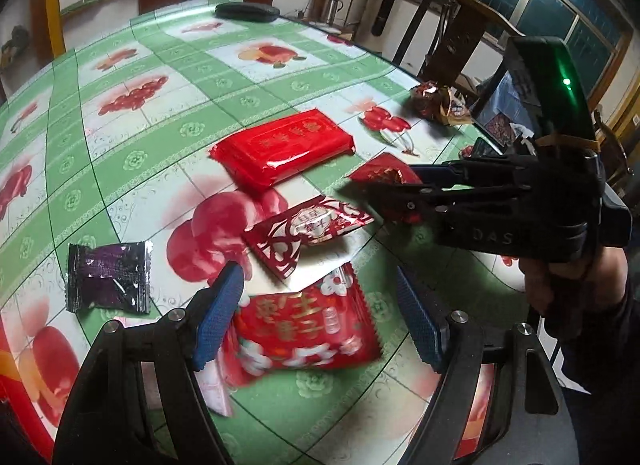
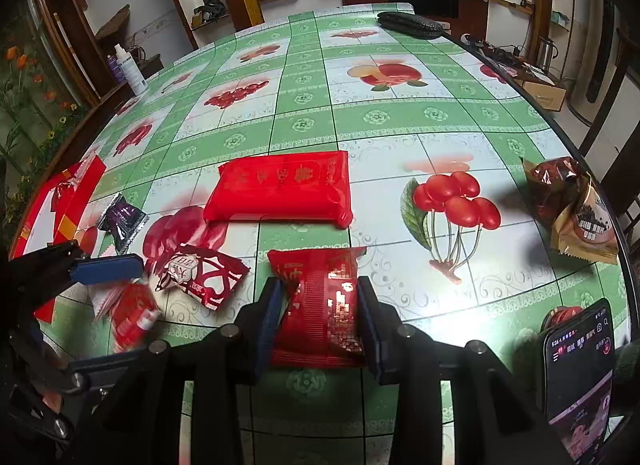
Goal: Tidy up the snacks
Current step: 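Grasp the red gold-print packet with the left tool while the right tool grasps a red pillow packet, then hold both grasped packets lifted just above the table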
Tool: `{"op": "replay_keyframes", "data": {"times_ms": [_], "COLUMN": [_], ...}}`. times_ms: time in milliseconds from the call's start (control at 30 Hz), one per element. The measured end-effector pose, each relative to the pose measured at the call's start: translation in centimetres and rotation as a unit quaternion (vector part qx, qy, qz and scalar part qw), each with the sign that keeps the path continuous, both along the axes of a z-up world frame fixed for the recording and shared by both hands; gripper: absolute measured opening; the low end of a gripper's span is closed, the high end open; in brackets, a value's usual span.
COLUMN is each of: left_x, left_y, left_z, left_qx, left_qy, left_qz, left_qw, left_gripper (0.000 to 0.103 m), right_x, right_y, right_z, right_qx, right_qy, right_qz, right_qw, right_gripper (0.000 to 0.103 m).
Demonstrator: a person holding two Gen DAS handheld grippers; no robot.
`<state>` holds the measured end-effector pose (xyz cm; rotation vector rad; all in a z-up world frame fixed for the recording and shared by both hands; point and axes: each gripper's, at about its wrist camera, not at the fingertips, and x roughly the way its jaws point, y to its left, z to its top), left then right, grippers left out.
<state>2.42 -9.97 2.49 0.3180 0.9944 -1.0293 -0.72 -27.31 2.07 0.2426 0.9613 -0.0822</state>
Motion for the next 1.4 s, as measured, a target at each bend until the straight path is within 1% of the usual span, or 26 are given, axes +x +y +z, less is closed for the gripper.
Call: {"op": "replay_keyframes", "data": {"times_ms": [67, 133, 233, 300, 400, 500, 567, 633, 700, 733, 767, 800, 833, 933, 1000, 1067, 1100, 1167, 1267, 1333, 1400], "left_x": [-0.4, -1.0, -1.7, -2.7, -3.9, -4.2, -4.3, -4.0, -3.6, -3.5, -3.5, -3.6, -3.7, -4.3, -4.8, -4.8, -4.8, -4.7, -4.6, -4.4, -4.2], "left_y": [0.3, 0.8, 1.6, 1.7, 1.9, 2.2, 2.4, 2.6, 2.7, 2.7, 2.6, 2.7, 2.7, 2.7, 3.0, 3.3, 3.4, 3.8, 4.4, 5.0, 5.5], "left_z": [-0.1, -0.2, -0.5, -0.7, -0.7, -0.6, -0.6, -0.5, -0.6, -0.9, -1.1, -1.0, -1.1, -1.1, -1.2, -1.2, -1.3, -1.2, -1.2, -1.1, -1.0], "left_qx": [0.013, 0.016, 0.013, 0.018, 0.032, 0.035, 0.036, 0.030, 0.024, 0.027, 0.033, 0.037, 0.043, 0.059, 0.063, 0.054, 0.048, 0.036, 0.024, 0.012, 0.001], "left_qy": [-0.008, -0.013, -0.003, -0.005, -0.023, -0.017, -0.022, -0.025, -0.020, -0.022, -0.023, -0.039, -0.044, -0.061, -0.071, -0.069, -0.067, -0.064, -0.056, -0.046, -0.036], "left_qz": [0.000, 0.003, 0.007, -0.001, -0.013, -0.021, -0.017, 0.000, 0.020, 0.031, 0.036, 0.045, 0.048, 0.048, 0.052, 0.060, 0.067, 0.080, 0.101, 0.115, 0.130], "left_qw": [0.9999, 0.9998, 0.9999, 0.9998, 0.9991, 0.9990, 0.9990, 0.9992, 0.9993, 0.9989, 0.9985, 0.9976, 0.9969, 0.9952, 0.9941, 0.9943, 0.9944, 0.9941, 0.9930, 0.9922, 0.9909], "left_gripper": [0.077, 0.077, 0.077, 0.077, 0.077, 0.077, 0.077, 0.077, 0.076, 0.066, 0.059, 0.052, 0.048, 0.046, 0.040, 0.039, 0.039, 0.037, 0.037, 0.037, 0.037], "right_x": [0.0, 0.0, 0.0, 0.1, 0.1, 0.1, 0.1, 0.1, 0.1, 0.1, 0.1, 0.0, 0.0, -0.1, -0.1, -0.2, -0.2, -0.3, -0.6, -0.7, -0.7], "right_y": [-0.1, 0.0, 0.1, 0.1, 0.1, 0.1, 0.1, 0.2, 0.4, 0.4, 0.4, 0.4, 0.4, 0.3, 0.5, 0.6, 0.7, 0.8, 1.0, 1.2, 1.3], "right_z": [0.0, 0.0, 0.0, 0.0, 0.0, 0.0, 0.0, 0.0, 0.0, 0.0, 0.0, 0.0, 0.0, 0.0, 0.0, 0.0, 0.0, 0.2, 0.7, 1.2, 1.6], "right_qx": [0.001, 0.002, 0.001, 0.000, 0.001, 0.002, 0.002, -0.002, -0.008, -0.010, -0.011, -0.011, -0.010, -0.010, -0.014, -0.020, -0.020, -0.016, -0.030, -0.040, -0.037], "right_qy": [-0.001, -0.002, -0.004, -0.004, -0.004, -0.004, -0.005, -0.006, -0.007, -0.007, -0.007, -0.007, -0.007, -0.007, -0.008, -0.009, -0.012, -0.020, -0.031, -0.037, -0.044], "right_qz": [0.000, 0.000, 0.000, 0.001, 0.002, 0.001, -0.001, -0.001, -0.001, 0.000, 0.001, 0.001, 0.002, 0.001, 0.001, 0.000, -0.001, -0.001, -0.003, -0.003, 0.000], "right_qw": [1.000, 1.000, 1.000, 1.000, 1.000, 1.000, 1.000, 1.000, 1.000, 1.000, 1.000, 1.000, 1.000, 1.000, 1.000, 1.000, 1.000, 1.000, 0.999, 0.999, 0.998], "right_gripper": [0.040, 0.040, 0.040, 0.040, 0.040, 0.040, 0.040, 0.040, 0.040, 0.040, 0.040, 0.040, 0.040, 0.040, 0.040, 0.040, 0.038, 0.037, 0.036, 0.036, 0.036]}}
